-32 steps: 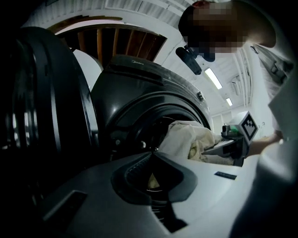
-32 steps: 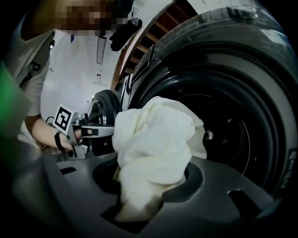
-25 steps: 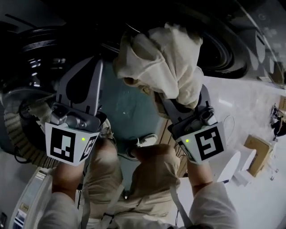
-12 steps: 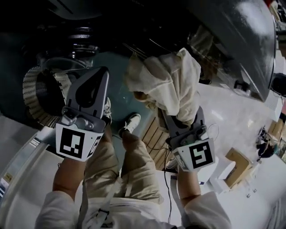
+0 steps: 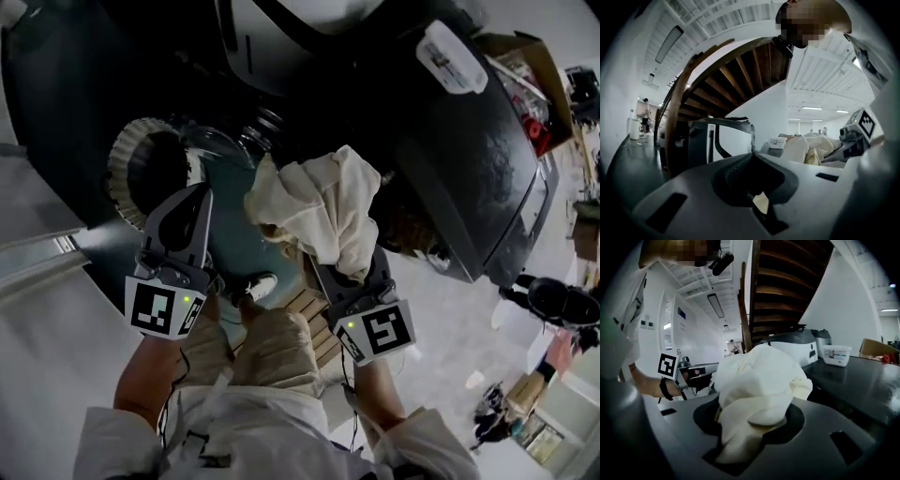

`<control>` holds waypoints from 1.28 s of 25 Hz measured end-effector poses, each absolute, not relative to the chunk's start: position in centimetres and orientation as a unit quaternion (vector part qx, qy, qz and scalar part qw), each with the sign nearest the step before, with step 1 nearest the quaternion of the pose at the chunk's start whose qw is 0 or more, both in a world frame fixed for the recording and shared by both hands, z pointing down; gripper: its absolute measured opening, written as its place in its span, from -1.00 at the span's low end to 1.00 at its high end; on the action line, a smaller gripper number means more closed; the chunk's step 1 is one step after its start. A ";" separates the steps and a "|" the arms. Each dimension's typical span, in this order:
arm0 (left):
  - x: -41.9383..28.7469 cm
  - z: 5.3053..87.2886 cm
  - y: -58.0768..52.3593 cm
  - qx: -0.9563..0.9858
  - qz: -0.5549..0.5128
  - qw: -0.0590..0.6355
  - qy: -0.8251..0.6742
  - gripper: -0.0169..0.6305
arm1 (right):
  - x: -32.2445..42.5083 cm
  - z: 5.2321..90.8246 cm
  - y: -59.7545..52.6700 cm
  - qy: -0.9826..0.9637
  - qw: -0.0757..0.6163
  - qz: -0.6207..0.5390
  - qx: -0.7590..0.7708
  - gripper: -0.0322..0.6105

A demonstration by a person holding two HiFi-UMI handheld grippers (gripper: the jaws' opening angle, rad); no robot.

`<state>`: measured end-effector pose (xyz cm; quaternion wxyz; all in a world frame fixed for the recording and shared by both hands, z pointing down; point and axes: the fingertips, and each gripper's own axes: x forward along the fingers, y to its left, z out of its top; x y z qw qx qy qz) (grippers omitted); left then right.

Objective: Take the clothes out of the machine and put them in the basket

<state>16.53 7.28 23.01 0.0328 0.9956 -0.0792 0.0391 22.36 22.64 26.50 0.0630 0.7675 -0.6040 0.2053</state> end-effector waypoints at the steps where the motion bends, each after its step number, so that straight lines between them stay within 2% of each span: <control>1: 14.8 21.8 6.4 0.994 0.042 0.030 -0.095 -0.91 | 21.6 25.1 21.7 -0.614 0.062 0.204 0.760 -0.28; 7: 4.1 17.0 0.5 0.978 0.040 0.019 -0.206 -0.91 | 15.9 19.3 14.0 -0.690 0.075 0.176 0.698 -0.28; 18: -14.3 13.9 -9.8 0.944 -0.005 0.060 -0.325 -0.91 | 2.0 14.2 1.1 -0.739 0.113 0.160 0.644 -0.27; 25: -17.6 16.7 -14.4 0.935 -0.009 0.094 -0.343 -0.91 | -1.5 16.7 -5.3 -0.745 0.134 0.174 0.630 -0.27; 32: -17.7 22.8 -19.9 0.913 0.019 0.097 -0.395 -0.91 | -0.8 26.8 -12.1 -0.770 0.162 0.222 0.576 -0.27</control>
